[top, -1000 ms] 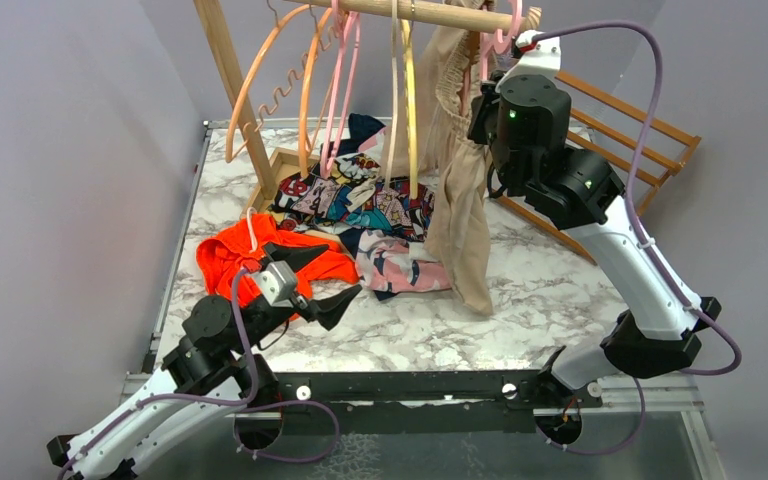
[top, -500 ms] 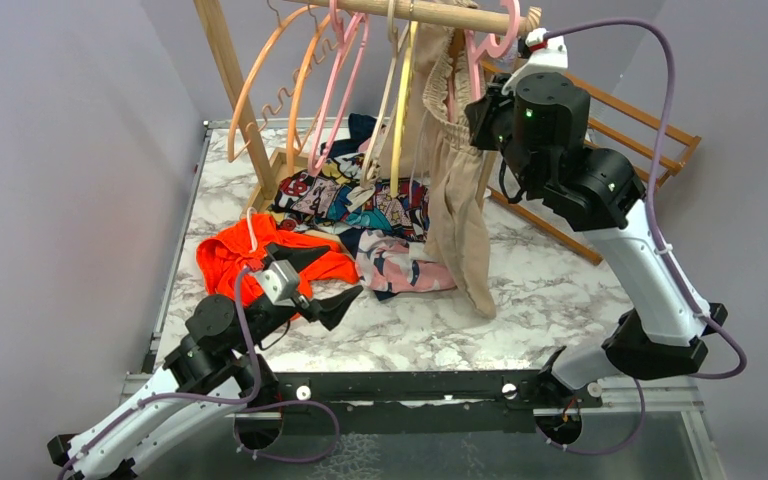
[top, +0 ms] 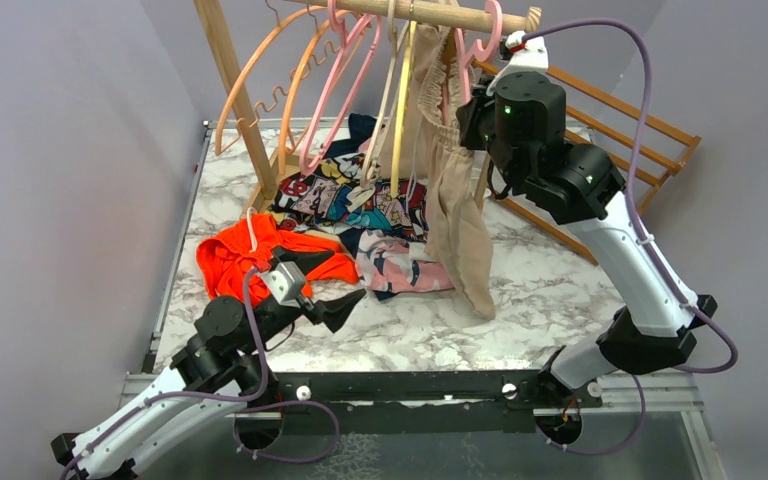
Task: Place the shorts on the hanger
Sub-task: Place the hanger at the clothesline.
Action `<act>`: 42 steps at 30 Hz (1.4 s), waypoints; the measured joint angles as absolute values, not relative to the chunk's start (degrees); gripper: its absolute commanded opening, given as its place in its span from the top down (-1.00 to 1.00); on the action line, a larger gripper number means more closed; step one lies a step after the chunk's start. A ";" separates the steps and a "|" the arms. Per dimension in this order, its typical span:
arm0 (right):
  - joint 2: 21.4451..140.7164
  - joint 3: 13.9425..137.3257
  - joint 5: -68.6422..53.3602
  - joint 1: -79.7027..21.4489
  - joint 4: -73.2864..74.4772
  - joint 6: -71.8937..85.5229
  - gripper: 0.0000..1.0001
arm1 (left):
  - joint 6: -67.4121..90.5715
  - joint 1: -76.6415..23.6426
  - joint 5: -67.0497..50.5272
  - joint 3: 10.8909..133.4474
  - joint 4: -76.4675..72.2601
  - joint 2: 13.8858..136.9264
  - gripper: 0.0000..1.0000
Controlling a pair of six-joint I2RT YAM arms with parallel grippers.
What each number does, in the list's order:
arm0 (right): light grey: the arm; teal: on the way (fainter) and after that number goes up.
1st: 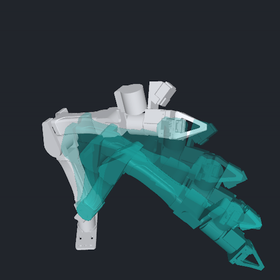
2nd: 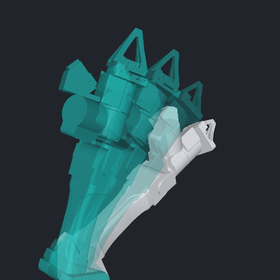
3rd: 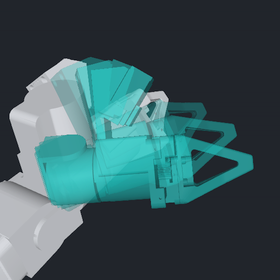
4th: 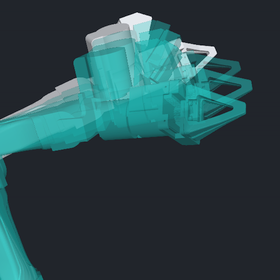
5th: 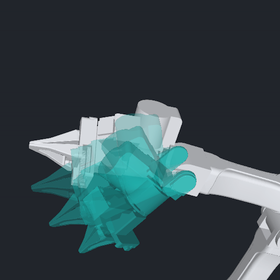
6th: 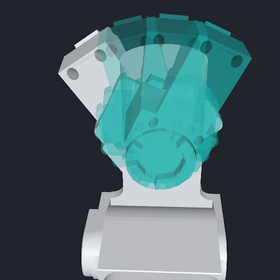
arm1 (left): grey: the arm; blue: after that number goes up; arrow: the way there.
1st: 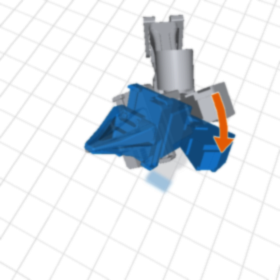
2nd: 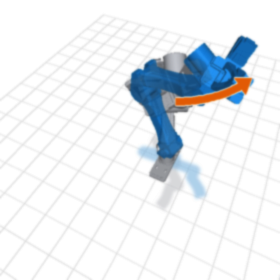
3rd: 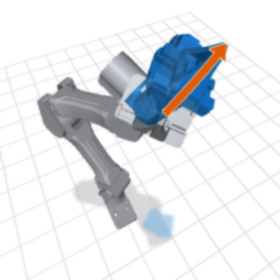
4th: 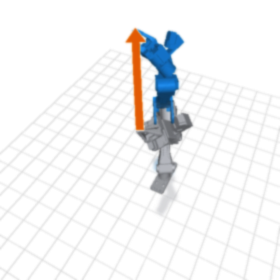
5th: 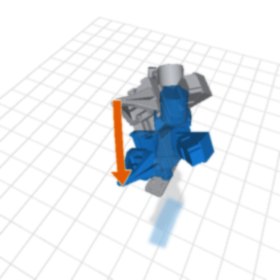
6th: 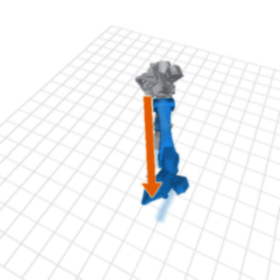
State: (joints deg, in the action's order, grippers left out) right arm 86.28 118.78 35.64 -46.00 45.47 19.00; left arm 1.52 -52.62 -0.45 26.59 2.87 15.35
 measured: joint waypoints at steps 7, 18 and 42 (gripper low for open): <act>88.05 119.79 35.46 -45.65 45.01 19.33 0.98 | 2.22 -52.62 -0.43 23.90 2.59 12.67 -0.98; 88.60 119.94 36.84 -45.50 44.10 19.57 0.99 | 2.85 -52.62 -0.45 23.86 2.11 12.60 -0.98; 89.76 116.14 35.57 -41.89 39.97 23.44 0.99 | 2.98 -52.62 -0.58 23.53 1.37 14.37 -0.98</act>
